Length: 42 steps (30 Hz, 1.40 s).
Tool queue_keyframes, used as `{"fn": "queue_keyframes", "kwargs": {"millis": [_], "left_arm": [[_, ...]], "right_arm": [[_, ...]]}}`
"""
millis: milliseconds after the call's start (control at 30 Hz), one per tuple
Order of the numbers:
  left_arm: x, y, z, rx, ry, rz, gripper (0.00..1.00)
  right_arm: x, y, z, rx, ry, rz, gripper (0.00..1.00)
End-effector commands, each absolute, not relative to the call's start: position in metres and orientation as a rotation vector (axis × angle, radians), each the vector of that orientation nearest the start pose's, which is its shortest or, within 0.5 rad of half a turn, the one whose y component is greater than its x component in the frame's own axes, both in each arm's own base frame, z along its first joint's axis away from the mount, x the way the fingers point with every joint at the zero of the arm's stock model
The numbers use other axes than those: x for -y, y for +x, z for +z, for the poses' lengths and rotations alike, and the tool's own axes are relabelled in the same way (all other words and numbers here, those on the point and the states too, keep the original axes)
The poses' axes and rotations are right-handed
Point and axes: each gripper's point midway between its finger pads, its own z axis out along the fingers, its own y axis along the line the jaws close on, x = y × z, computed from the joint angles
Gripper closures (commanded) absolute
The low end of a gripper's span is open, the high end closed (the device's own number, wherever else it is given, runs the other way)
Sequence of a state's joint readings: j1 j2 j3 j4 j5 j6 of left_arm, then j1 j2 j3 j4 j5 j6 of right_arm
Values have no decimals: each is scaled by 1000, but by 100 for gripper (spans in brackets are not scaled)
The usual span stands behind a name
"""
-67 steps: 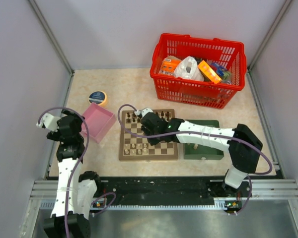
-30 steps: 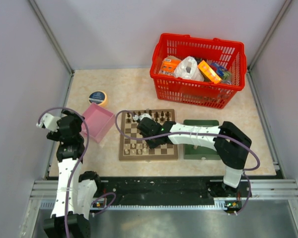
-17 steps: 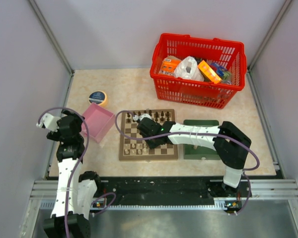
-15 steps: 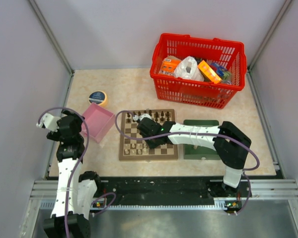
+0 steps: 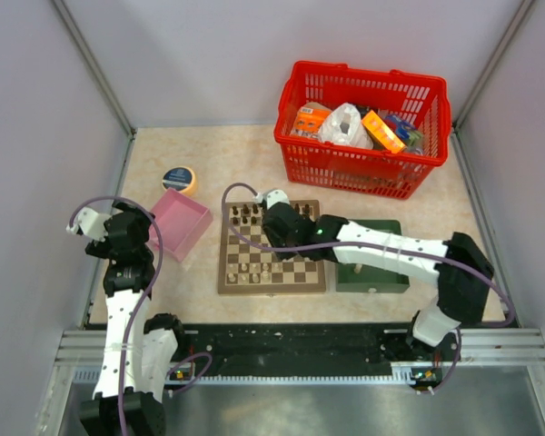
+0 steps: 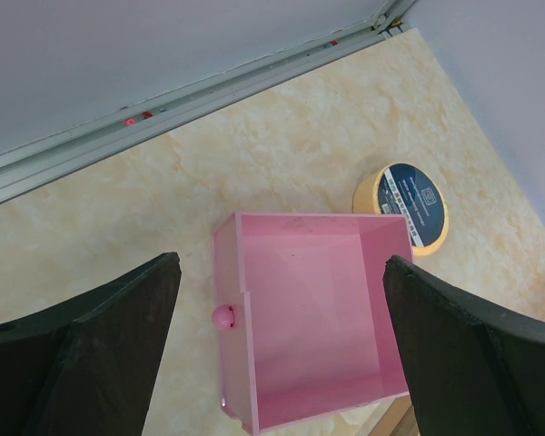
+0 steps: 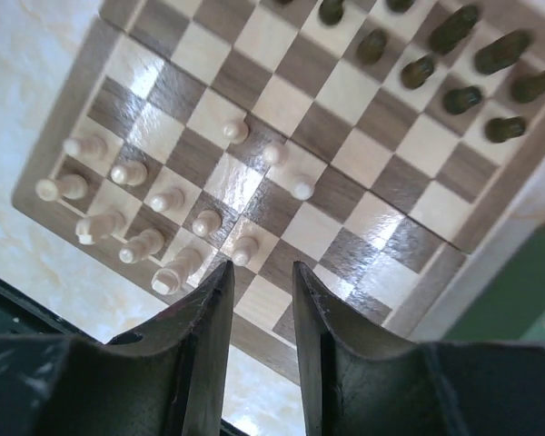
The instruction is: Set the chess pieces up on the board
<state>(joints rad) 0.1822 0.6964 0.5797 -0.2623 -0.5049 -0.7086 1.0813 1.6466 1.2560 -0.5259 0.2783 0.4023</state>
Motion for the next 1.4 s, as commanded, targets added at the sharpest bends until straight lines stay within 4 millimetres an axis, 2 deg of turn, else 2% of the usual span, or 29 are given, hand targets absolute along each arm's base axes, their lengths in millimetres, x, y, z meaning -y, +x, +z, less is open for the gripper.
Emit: {"fn": "queue_keyframes", "kwargs": {"millis": [0, 33, 300, 433, 600, 800, 867, 1000, 1100, 1233, 1367], "left_arm": [[-113, 266, 207, -1510, -1100, 121, 1], [-112, 267, 207, -1510, -1099, 117, 1], [-112, 268, 210, -1505, -1097, 109, 1], [-112, 267, 212, -1501, -1095, 109, 1], [-110, 269, 211, -1503, -1095, 95, 1], [-108, 272, 211, -1507, -1092, 80, 1], [-110, 269, 212, -1504, -1093, 91, 1], [-112, 268, 212, -1501, -1096, 106, 1], [-111, 269, 211, -1506, -1095, 99, 1], [-111, 269, 209, -1508, -1099, 100, 1], [-111, 269, 207, -1510, -1099, 99, 1]], "right_arm": [[-317, 242, 167, -2243, -568, 281, 67], [-309, 246, 171, -2240, -538, 276, 66], [-236, 266, 156, -2306, -309, 222, 55], [-197, 272, 142, -2350, -183, 188, 54], [-164, 274, 123, -2399, -97, 145, 54], [-155, 272, 108, -2449, -81, 152, 55], [-141, 274, 101, -2472, -20, 123, 56], [-134, 281, 100, -2472, 10, 129, 56], [-139, 282, 100, -2481, -9, 167, 57], [-152, 272, 95, -2511, -24, 269, 59], [-146, 266, 89, -2506, 0, 263, 58]]}}
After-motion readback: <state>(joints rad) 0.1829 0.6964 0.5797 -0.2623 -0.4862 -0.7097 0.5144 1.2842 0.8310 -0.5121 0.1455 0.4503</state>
